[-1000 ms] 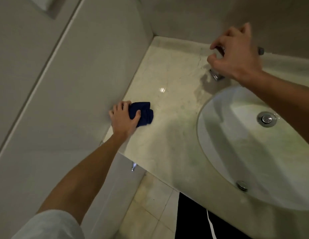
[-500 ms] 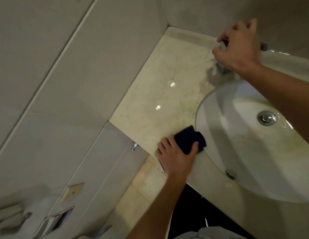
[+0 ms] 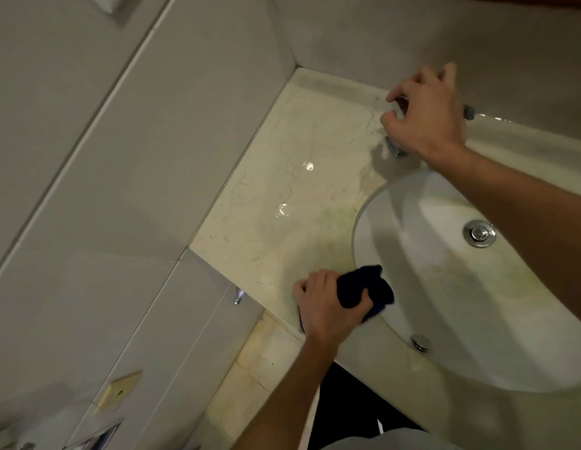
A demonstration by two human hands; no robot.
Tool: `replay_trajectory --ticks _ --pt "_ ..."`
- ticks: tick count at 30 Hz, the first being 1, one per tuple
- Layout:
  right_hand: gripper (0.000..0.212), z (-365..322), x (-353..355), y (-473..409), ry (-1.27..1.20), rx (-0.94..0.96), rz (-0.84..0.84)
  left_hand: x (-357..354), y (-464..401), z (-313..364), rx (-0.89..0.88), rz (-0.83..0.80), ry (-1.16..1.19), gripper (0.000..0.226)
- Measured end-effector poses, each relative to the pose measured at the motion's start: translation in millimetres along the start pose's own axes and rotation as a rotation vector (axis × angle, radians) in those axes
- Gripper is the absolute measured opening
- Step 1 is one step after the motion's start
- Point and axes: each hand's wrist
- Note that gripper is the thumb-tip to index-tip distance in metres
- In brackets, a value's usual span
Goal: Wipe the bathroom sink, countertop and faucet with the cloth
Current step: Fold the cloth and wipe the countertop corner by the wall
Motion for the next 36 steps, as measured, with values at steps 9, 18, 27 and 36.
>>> replay_trajectory --ticks 9,18,27,36 --pt "0.036 3 -5 -7 0.001 -0.018 0.014 67 -284 -28 -0.068 0.273 0.299 0.033" --pt "0.032 7 -16 -11 0.021 0.016 0.096 5 -407 -23 -0.451 -0.016 -0.225 0.056" --pt "0.036 4 -11 -8 0.032 0.016 0.056 15 -308 -50 -0.422 -0.006 -0.222 0.056" --pt "0.041 -1 -7 -6 0.042 -0.002 0.034 18 -109 -38 -0.162 -0.056 -0.243 0.096"
Point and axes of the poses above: each hand's wrist, its own y-axis away from the middle knuckle, its own x-axis out of the back of the hand, z = x × y, and after that the axes turned 7 degrees about -x, right-handed
